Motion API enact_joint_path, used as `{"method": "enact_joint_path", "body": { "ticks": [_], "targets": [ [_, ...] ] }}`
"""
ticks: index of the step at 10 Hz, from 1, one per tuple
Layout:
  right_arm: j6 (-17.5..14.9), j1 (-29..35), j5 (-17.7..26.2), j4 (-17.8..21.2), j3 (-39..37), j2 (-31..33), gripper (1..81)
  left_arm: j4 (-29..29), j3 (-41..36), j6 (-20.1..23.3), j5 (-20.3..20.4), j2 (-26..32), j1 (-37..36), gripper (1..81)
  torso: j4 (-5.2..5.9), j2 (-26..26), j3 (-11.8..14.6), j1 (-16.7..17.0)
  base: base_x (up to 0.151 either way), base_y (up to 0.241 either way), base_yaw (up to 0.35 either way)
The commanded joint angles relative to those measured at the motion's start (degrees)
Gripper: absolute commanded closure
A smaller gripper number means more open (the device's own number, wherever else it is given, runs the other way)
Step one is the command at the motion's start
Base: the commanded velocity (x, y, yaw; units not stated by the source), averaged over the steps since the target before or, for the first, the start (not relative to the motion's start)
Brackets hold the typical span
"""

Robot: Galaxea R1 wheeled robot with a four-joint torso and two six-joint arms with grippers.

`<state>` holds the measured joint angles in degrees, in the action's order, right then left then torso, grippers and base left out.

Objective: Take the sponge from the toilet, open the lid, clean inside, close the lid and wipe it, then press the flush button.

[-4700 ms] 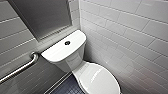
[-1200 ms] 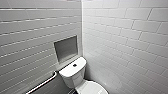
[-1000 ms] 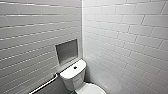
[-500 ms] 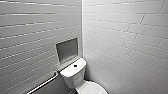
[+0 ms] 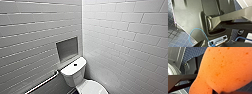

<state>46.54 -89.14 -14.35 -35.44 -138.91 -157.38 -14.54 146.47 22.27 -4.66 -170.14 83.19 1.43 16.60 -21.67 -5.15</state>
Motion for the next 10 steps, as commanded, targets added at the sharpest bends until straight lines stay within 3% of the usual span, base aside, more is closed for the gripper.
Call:
{"method": "enact_joint_path", "body": {
  "ticks": [1, 2, 4, 5, 6, 10],
  "targets": [
    [-0.14, 1.37, 1.87, -1.21, 0.14, 1.08, 81.1, 0.31, -0.31, 0.23, -4.4, 0.06, -1.93, 1.0, 0.0, 0.26, 0.0, -0.17, 0.0, 0.0, 0.0],
    [-0.14, 1.37, 1.87, -1.21, 0.14, 1.08, 81.1, 0.31, -0.31, 0.23, -4.4, 0.06, -2.01, 1.0, 0.0, -7.31, 0.0, 4.68, 0.0, 0.0, 0.0],
    [-0.14, 1.37, 1.87, -1.21, 0.14, 0.99, 81.1, 0.31, -0.31, 0.23, -4.4, -0.02, -2.01, 1.0, 0.0, -10.52, 0.0, 5.15, 0.0, 0.0, 0.0],
    [-0.14, 1.37, 1.87, -1.21, 0.14, 0.99, 81.1, 0.31, -0.31, 0.23, -4.4, -0.02, -2.01, 1.0, 0.02, -6.82, 0.0, 3.63, 0.0, 0.0, 0.0],
    [-0.14, 1.37, 1.87, -1.21, 0.14, 0.9, 81.1, 0.31, -0.31, 0.23, -4.4, -0.02, -1.93, 1.0, 0.02, -8.77, 0.0, 3.96, 0.0, 0.0, 0.0],
    [-0.14, 1.37, 2.22, -1.21, -0.91, 0.11, 81.1, -0.05, -0.04, 0.14, -4.31, -0.11, -2.19, 1.0, 0.0, -10.49, 6.36, 4.18, 0.0, 0.0, 0.0]
  ]
}}
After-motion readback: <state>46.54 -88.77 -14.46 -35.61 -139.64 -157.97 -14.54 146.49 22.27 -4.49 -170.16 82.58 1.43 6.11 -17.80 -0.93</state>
